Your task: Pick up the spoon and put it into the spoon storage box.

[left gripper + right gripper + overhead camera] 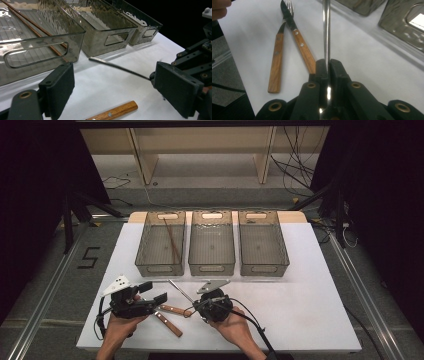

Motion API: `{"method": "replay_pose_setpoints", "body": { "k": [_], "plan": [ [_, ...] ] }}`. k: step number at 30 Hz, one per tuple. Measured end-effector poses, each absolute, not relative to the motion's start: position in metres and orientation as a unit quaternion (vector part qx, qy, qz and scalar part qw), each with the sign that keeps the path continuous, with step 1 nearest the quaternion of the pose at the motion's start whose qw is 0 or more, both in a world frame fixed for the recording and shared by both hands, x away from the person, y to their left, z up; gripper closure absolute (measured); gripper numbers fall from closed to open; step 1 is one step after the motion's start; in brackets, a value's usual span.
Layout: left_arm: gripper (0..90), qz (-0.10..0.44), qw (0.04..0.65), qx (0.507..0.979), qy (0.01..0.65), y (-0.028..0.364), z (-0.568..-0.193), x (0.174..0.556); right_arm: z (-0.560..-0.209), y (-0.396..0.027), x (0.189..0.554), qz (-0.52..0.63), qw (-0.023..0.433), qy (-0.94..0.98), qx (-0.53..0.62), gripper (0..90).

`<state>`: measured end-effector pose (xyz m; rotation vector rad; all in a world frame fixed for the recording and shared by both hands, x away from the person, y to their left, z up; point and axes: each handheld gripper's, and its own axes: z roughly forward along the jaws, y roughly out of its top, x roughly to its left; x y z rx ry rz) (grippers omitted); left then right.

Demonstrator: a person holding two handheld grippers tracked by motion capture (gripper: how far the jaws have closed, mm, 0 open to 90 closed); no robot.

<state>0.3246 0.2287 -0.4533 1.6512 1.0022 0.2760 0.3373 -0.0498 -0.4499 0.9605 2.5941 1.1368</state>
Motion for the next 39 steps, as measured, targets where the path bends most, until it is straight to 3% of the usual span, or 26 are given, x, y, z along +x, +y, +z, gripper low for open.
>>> {"method": "replay_pose_setpoints", "body": {
  "k": [17,39],
  "plan": [
    [16.5,0.131,0.554,0.71,0.414,0.226,-0.465,0.315,-0.427,-0.072,0.358,0.406,0.093,0.839,0.35,85.9],
    [16.5,0.138,0.545,0.722,0.403,0.222,-0.472,0.308,-0.384,-0.085,0.434,0.405,0.128,0.81,0.403,85.9]
  ]
}}
